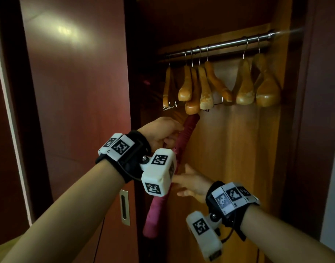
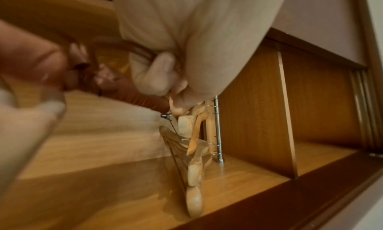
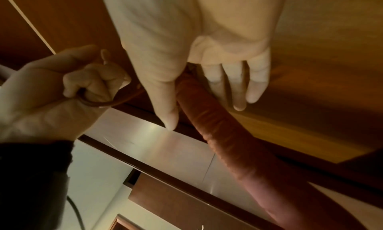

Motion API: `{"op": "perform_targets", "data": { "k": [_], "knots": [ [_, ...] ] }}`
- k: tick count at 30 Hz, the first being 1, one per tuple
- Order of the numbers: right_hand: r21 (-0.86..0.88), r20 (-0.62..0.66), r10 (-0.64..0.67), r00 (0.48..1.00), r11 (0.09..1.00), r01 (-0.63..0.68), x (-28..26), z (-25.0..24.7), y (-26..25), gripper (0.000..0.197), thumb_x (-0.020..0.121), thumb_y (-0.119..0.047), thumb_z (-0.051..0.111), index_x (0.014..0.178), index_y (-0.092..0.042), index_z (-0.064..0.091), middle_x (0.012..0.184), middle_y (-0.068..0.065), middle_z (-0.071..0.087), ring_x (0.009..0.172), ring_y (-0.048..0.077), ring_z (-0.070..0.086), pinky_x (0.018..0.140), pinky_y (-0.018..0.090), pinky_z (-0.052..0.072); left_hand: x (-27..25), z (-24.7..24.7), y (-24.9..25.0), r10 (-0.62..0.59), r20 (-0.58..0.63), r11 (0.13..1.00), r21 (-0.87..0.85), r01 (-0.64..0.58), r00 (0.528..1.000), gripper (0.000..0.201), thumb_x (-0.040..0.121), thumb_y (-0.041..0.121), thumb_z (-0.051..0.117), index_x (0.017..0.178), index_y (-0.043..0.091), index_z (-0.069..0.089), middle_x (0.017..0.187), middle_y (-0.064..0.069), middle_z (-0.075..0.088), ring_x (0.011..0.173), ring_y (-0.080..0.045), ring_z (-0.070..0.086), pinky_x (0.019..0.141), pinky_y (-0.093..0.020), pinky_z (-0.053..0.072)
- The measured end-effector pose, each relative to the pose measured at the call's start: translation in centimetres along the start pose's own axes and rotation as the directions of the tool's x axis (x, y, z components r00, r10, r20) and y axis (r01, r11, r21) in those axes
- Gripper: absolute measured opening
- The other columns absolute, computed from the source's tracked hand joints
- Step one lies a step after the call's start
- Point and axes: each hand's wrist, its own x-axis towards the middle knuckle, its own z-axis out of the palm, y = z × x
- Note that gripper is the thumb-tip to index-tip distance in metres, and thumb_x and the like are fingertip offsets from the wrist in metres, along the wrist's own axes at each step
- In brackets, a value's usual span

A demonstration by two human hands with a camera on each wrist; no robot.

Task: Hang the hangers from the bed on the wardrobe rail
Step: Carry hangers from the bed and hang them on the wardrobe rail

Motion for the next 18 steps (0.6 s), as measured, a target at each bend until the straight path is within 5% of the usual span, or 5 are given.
{"op": "perform_targets", "data": {
  "k": [4, 7, 9, 13, 18],
  "knots": [
    [0.045, 0.064, 0.021, 0.998, 0.999, -0.024, 0.1, 1.1, 0.5, 0.040, 0.085, -0.020, 0.070, 0.109, -0.030, 0.041, 0.103, -0.008, 0.058, 0.087, 0.007, 0.055, 0.088, 0.037, 0.048, 0.0, -0.2, 0.5, 0.052, -0.085, 0.992, -0.107, -0.061, 0.995, 0.027, 0.093, -0.005, 0.043, 0.072, 0.011, 0.043, 0.061, -0.001, 0.033, 0.034, -0.004, 0.025, 0.032, -0.012, 0.017],
    [0.021, 0.100, 0.067, 0.993, 0.997, -0.069, 0.0, 2.3, 1.3, 0.040, 0.084, -0.023, 0.070, 0.117, -0.017, 0.049, 0.110, 0.004, 0.062, 0.083, 0.011, 0.058, 0.065, 0.029, 0.048, 0.1, -0.6, 0.5, 0.063, -0.070, 0.990, -0.122, -0.072, 0.996, 0.031, 0.093, -0.006, 0.042, 0.069, 0.013, 0.041, 0.061, 0.000, 0.032, 0.034, -0.004, 0.027, 0.032, -0.013, 0.022],
    [0.089, 0.113, 0.089, 0.990, 0.991, -0.100, 0.3, 2.8, 1.8, 0.047, 0.080, -0.020, 0.069, 0.120, -0.008, 0.049, 0.093, 0.011, 0.065, 0.077, 0.024, 0.065, 0.066, 0.036, 0.053, 0.1, -0.9, 0.4, 0.043, -0.025, 0.995, -0.089, -0.046, 0.999, 0.028, 0.094, -0.003, 0.043, 0.071, 0.012, 0.044, 0.062, -0.003, 0.035, 0.038, -0.007, 0.035, 0.035, -0.016, 0.033],
    [0.224, 0.070, 0.056, 0.996, 0.972, -0.070, 0.3, 2.8, 1.3, 0.030, 0.087, -0.015, 0.061, 0.110, -0.006, 0.044, 0.062, 0.007, 0.054, 0.046, 0.019, 0.054, 0.047, 0.025, 0.047, 0.2, -1.7, 0.0, 0.016, -0.118, 1.000, -0.007, -0.017, 0.993, 0.014, 0.093, 0.005, 0.052, 0.100, 0.015, 0.057, 0.081, -0.002, 0.049, 0.063, -0.012, 0.045, 0.059, -0.024, 0.045],
    [0.321, -0.048, -0.022, 0.999, 0.946, 0.036, 1.2, 1.8, -2.2, 0.019, 0.086, -0.017, 0.063, 0.095, -0.004, 0.052, 0.053, 0.005, 0.051, 0.039, 0.018, 0.048, 0.040, 0.023, 0.043, 0.6, -2.8, 0.1, 0.069, -0.178, 0.993, 0.111, -0.050, 0.982, 0.051, 0.092, 0.035, 0.060, 0.138, 0.024, 0.043, 0.121, 0.007, 0.047, 0.119, -0.014, 0.039, 0.101, -0.036, 0.033]
  ]
}}
